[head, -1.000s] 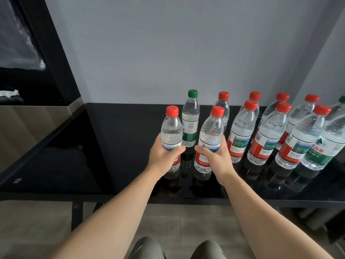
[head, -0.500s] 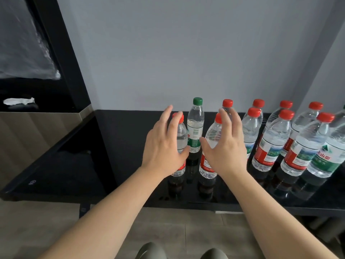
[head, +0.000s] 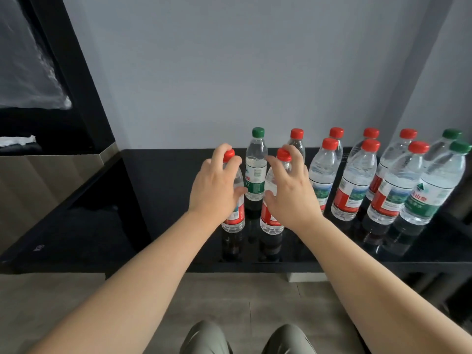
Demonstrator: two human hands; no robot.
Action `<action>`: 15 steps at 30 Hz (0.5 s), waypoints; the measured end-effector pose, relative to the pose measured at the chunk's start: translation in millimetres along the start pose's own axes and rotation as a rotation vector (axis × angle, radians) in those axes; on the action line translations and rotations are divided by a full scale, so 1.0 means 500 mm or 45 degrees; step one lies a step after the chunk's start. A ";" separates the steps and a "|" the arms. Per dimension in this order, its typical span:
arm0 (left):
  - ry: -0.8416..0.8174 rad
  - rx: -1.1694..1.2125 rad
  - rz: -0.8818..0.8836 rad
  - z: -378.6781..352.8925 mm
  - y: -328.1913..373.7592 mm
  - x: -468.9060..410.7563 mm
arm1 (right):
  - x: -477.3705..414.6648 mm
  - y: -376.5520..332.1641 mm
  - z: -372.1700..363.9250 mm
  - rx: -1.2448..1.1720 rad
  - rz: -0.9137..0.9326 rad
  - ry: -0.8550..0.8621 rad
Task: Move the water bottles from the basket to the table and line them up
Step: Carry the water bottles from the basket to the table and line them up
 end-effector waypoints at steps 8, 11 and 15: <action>-0.061 -0.069 -0.095 0.024 -0.025 0.005 | -0.006 0.021 0.020 -0.009 0.141 -0.106; -0.083 -0.058 -0.086 0.028 -0.033 0.003 | -0.010 0.016 0.030 0.201 0.155 -0.107; -0.141 0.007 -0.102 0.031 -0.030 0.006 | -0.003 0.008 0.030 0.206 0.138 -0.125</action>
Point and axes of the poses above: each hand's wrist, its own x-axis away from the middle knuckle, its own z-axis out of the back of the hand, y = z × x, the point moved 1 cm from there along -x, towards the middle knuckle, and after that the axes turned 2 degrees about z, right-handed, at the moved point
